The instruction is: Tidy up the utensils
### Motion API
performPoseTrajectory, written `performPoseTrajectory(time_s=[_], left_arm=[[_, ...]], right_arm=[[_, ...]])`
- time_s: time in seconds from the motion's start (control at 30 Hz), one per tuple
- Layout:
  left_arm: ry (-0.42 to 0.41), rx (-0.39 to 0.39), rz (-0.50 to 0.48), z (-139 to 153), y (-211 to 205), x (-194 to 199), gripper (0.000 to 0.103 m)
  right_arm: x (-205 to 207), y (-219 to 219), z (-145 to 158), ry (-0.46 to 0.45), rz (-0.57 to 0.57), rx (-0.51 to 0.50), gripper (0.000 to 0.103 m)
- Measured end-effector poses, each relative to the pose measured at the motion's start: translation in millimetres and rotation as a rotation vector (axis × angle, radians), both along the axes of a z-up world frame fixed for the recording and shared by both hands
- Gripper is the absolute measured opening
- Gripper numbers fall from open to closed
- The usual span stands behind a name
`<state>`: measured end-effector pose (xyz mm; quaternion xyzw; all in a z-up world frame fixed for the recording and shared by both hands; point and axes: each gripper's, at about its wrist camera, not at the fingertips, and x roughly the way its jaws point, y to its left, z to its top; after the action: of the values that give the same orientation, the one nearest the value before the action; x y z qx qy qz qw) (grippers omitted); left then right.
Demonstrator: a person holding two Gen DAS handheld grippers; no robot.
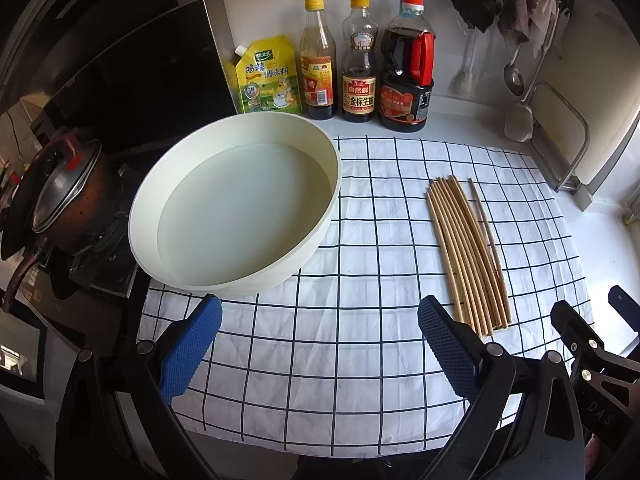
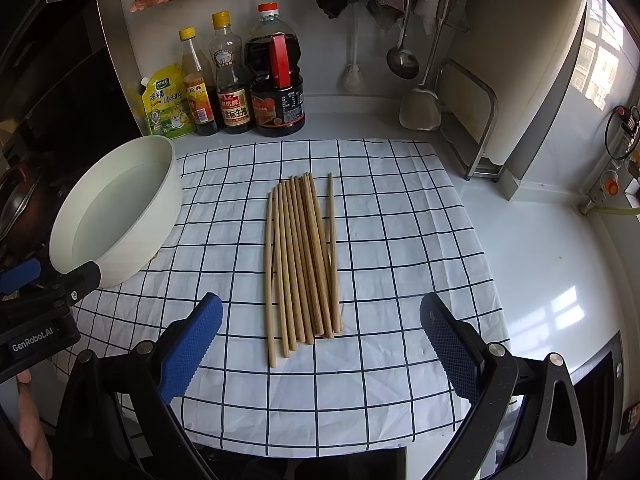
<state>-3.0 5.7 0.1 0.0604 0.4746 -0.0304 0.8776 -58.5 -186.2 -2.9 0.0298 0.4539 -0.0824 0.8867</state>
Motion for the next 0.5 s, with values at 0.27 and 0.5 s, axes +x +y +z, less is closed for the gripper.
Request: performPoseTrajectory(time_s=[0.27,0.5], left_arm=[[0.010,0.008,-0.028,-6,-11,6,0.097],[0.024,-0.011,-0.099,-24,-37,15,0.097]], right_arm=[[6,-9,-5,0.003,-0.001,-0.012,0.095],[12,-34,-20,0.004,-0.001,-0.021,0.095]])
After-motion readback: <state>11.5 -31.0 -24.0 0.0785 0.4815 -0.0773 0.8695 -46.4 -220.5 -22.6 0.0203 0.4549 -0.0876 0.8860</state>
